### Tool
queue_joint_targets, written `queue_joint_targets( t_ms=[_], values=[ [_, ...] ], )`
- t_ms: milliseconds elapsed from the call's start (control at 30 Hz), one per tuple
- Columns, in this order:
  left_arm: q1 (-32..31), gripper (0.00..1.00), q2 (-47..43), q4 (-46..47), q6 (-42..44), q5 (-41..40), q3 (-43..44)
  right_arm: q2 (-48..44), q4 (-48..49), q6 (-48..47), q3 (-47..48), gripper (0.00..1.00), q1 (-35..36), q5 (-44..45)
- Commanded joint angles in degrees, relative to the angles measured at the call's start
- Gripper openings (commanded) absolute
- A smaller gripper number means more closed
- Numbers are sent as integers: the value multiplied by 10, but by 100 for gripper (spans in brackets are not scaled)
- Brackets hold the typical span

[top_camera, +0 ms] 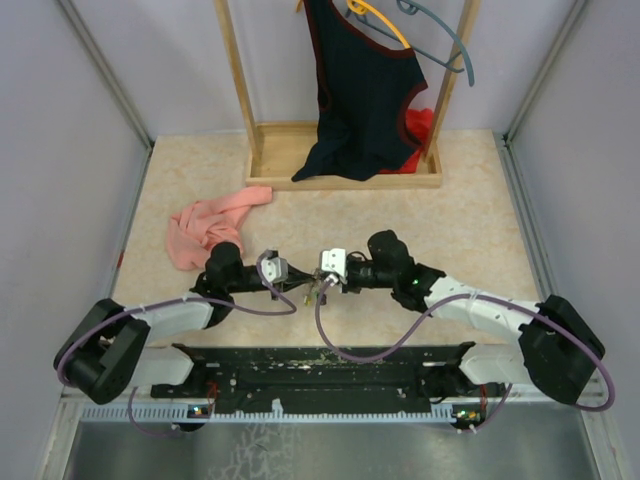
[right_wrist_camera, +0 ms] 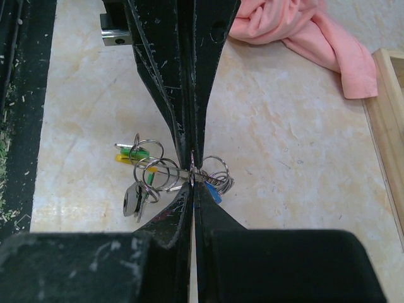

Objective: Put the keys on the keyring

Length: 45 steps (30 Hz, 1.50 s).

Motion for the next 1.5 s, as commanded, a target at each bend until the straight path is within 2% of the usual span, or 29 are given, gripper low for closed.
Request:
queue_joint_targets(
  t_ms=[0, 300, 633, 1000, 1033, 1200, 1467],
  values=[
    [-7, 1, -13, -23, 17, -12, 13, -17, -3, -11, 44, 0, 11, -22],
    [-7, 1, -13, -12, 12, -26, 9, -23, -12, -12, 48, 0, 11, -25],
    [-35, 1, -30, -95, 67, -83, 28, -17, -82, -32, 84, 0, 11, -27],
    [-43, 1, -49, -76, 60, -102, 18, 6, -106, -40, 98, 1, 12, -25],
    [-43, 1, -48, -72, 56, -104, 17, 4, -104, -40, 96, 5, 11, -24],
    [-42, 1, -46, -70, 49, -113, 16, -13, -102, -40, 86, 16, 11, -17],
    [-42, 1, -53, -65, 43, -123, 11, -51, -87, -32, 48, 22, 4, 10]
  ],
)
